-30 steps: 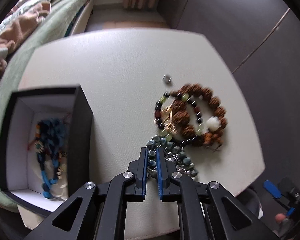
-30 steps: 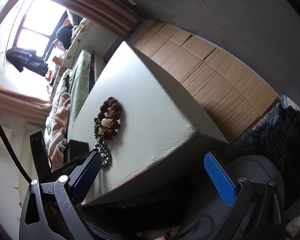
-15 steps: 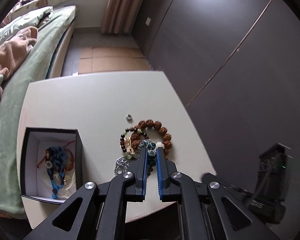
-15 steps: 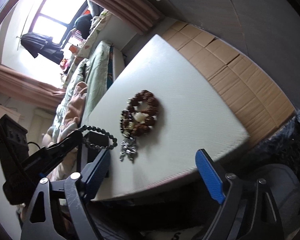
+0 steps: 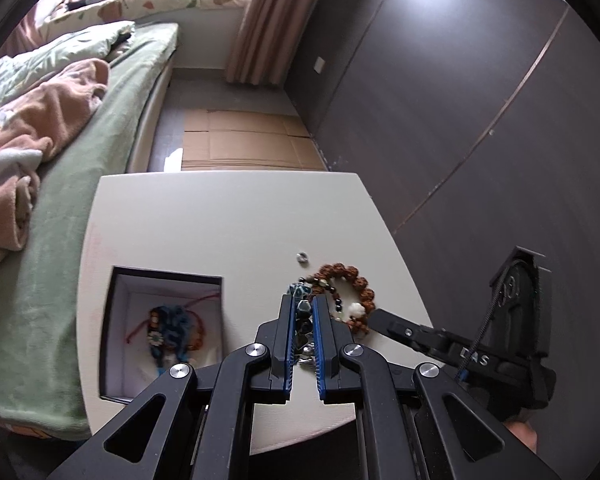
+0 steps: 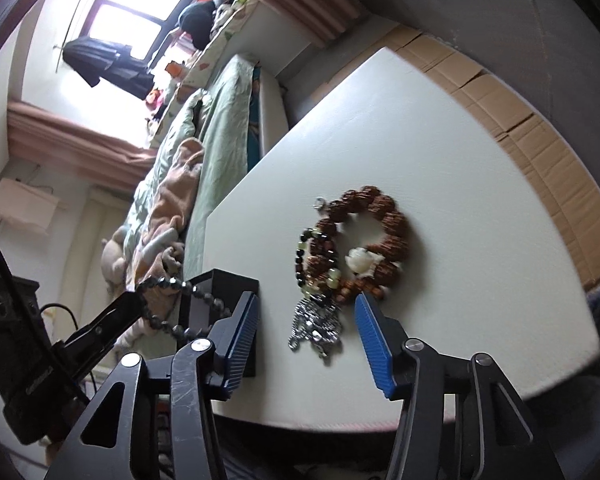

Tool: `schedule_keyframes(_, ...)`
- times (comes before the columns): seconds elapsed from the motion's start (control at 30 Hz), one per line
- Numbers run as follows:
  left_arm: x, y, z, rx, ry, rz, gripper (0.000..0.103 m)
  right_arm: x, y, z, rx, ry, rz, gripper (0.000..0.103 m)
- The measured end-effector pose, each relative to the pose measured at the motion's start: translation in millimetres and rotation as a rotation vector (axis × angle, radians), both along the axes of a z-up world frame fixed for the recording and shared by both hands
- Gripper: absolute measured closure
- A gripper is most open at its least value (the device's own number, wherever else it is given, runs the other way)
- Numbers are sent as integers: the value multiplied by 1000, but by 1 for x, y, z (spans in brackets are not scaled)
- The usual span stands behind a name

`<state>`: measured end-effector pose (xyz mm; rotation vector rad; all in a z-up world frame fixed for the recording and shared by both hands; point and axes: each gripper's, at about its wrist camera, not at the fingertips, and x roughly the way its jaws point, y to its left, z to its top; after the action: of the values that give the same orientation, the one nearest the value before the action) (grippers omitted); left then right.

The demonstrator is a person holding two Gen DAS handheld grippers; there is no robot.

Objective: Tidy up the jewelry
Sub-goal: 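Grasp the green-black bead bracelet with the left tool, then carry the bead bracelet to the box with the left tool while the right tool drops a strand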

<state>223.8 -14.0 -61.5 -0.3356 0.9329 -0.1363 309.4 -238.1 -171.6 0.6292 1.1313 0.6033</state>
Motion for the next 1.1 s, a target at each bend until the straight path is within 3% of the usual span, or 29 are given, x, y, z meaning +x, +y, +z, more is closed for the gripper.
schedule_keyframes(0.1,-2,11,3,1,-5,20,94,12,12,-3,-20,2,15,52)
schedule_keyframes(0.23,-6,21,8,8,-14,36,94,26,28,-10,-48,7,43,64)
schedule_keyframes(0.5,-15,37,13,9,-22,62,94,51,44,-20,-194,18,63,65)
schedule_keyframes(0.6,-18,42,17,6,-31,75,94,55,50,-25,-242,32,86,70)
schedule_keyframes(0.7,-22,45,21,9,-41,83,94,56,49,-29,-220,55,95,87)
schedule_keyframes(0.77,-25,48,24,7,-48,90,94,52,46,-24,-211,44,86,87)
schedule_keyframes(0.8,-26,50,25,8,-53,95,94,48,44,-19,-208,29,83,93)
schedule_keyframes(1.1,-36,64,26,-18,-65,117,94,26,41,17,-186,-51,79,93)
